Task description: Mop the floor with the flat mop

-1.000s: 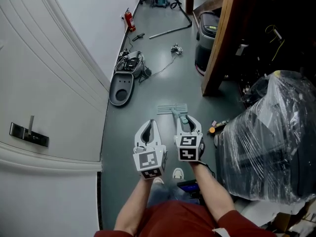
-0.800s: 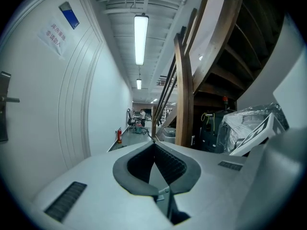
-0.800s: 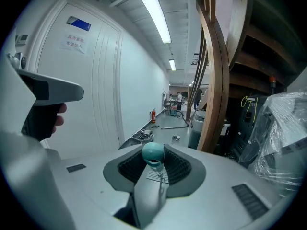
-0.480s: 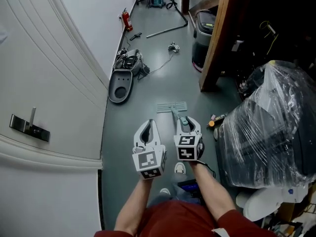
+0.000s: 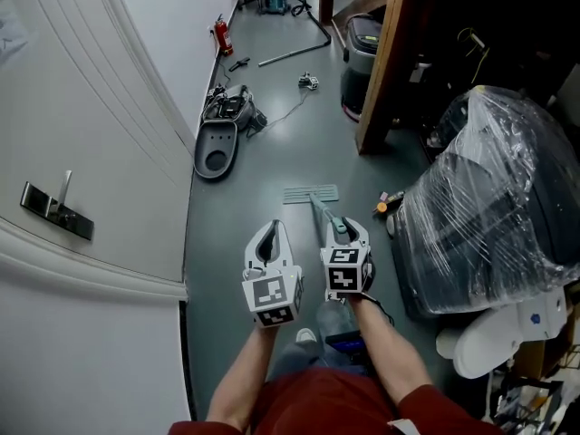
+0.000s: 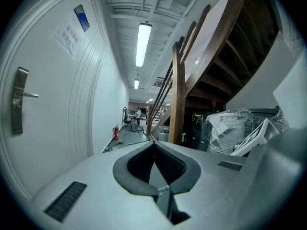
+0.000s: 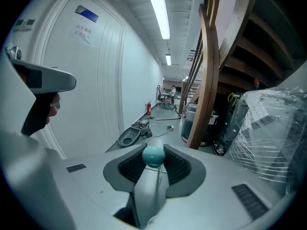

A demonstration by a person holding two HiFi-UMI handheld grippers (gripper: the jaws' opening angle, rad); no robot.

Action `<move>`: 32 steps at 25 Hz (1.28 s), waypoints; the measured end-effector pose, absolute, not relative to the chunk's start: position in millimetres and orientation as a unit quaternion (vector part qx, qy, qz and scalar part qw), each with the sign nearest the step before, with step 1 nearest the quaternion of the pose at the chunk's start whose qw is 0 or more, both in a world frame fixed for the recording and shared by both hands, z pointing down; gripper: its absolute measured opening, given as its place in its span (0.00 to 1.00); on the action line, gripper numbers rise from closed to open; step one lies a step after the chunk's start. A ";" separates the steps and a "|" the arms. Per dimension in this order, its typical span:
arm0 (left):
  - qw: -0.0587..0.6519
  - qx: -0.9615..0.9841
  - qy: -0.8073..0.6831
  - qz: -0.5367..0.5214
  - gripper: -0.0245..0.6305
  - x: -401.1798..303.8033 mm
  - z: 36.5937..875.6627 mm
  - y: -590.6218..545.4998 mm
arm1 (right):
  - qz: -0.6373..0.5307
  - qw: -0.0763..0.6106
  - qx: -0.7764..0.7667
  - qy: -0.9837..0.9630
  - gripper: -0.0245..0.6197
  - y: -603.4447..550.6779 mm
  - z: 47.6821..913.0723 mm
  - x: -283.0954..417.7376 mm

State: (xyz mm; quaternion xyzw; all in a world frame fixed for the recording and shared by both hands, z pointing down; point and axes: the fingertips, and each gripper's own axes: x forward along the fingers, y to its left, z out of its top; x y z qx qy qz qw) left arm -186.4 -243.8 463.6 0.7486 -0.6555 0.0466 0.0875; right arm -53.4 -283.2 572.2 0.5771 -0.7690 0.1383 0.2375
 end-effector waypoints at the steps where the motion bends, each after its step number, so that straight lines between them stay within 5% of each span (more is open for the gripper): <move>1: 0.091 0.749 -0.655 0.048 0.06 -186.4 464.9 -233.5 | 0.140 0.240 0.578 -0.767 0.22 -272.9 573.0 -52.2; 32: 0.072 0.734 -0.673 0.051 0.06 -107.5 442.4 22.4 | 0.129 0.243 0.552 -0.787 0.22 -24.2 554.5 18.5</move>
